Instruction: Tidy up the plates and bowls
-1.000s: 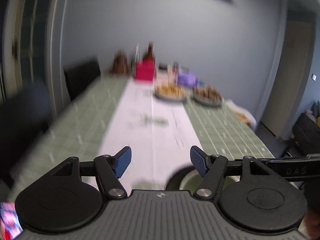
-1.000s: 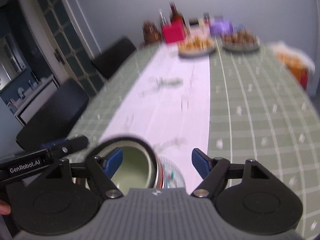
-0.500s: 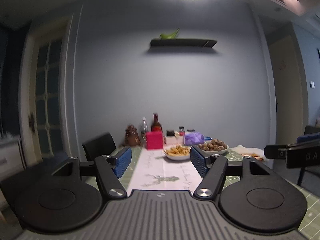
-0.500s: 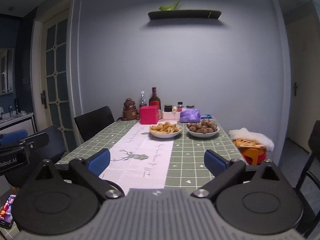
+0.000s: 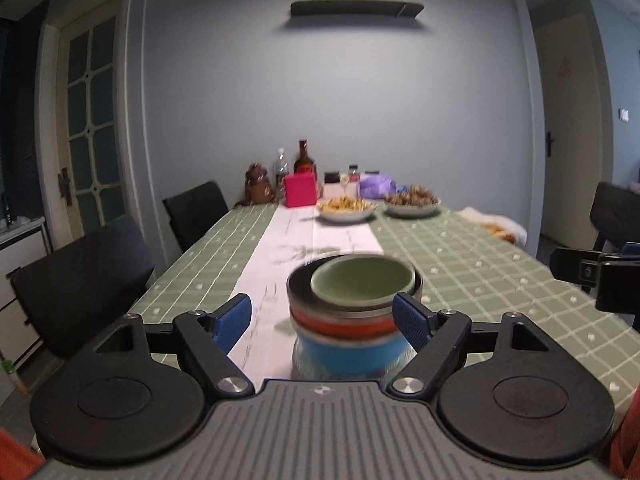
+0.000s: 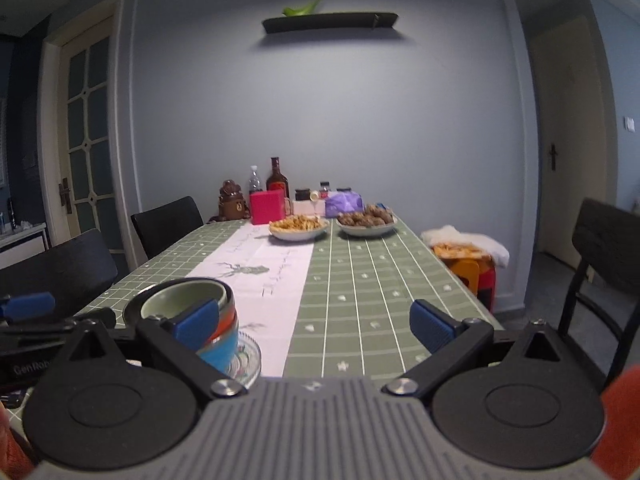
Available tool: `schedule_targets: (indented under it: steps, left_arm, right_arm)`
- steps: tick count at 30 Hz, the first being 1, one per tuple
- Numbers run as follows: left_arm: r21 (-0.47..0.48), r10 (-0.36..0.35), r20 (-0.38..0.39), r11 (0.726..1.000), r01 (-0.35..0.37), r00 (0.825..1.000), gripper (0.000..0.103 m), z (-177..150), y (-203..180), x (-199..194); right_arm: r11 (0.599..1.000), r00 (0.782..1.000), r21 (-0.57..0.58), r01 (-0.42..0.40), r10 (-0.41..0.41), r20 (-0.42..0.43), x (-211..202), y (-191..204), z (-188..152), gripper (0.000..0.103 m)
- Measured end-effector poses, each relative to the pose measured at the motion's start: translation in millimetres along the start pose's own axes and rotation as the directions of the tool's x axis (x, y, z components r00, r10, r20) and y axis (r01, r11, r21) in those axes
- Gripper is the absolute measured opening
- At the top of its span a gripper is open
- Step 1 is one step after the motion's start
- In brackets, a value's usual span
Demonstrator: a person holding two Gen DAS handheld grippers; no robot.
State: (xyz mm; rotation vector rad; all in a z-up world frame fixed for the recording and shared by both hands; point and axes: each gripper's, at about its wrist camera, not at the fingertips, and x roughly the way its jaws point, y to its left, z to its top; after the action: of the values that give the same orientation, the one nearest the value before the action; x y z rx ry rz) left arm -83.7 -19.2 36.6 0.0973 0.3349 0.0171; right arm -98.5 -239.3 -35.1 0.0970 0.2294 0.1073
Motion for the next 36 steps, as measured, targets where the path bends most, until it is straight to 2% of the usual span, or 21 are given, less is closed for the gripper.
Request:
schedule_targets:
  steps: [5, 8, 11, 18, 36]
  left_arm:
    - [0.019, -0.005, -0.071, 1.000, 0.007, 0.997, 0.094, -17, -5, -6]
    - [0.010, -0.020, -0.121, 1.000, 0.021, 0.992, 0.094, -26, -5, -10]
    - [-0.003, -0.035, -0.130, 0.999, 0.035, 0.991, 0.094, -25, -4, -15]
    - [0.006, -0.023, -0.131, 1.000, 0.024, 0.991, 0.094, -20, -7, -21]
    - [-0.006, -0.016, -0.123, 1.000, 0.015, 0.992, 0.094, -18, -6, -25]
  right_arm:
    - [0.998, 0.995, -0.057, 0.035, -0.040, -0.096, -2, 4, -15, 0.099]
    - [0.999, 0.991, -0.030, 0.018, -0.022, -0.133, -6, -1, -18, 0.099]
    - [0.999, 0.990, -0.038, 0.028, -0.033, -0.134, -11, 1, -18, 0.099]
    - [0.997, 0.994, -0.083, 0.010, -0.019, -0.111, -25, 14, -16, 0.099]
    - [0.998, 0.994, -0.057, 0.016, -0.022, -0.105, -28, 10, -13, 0.099]
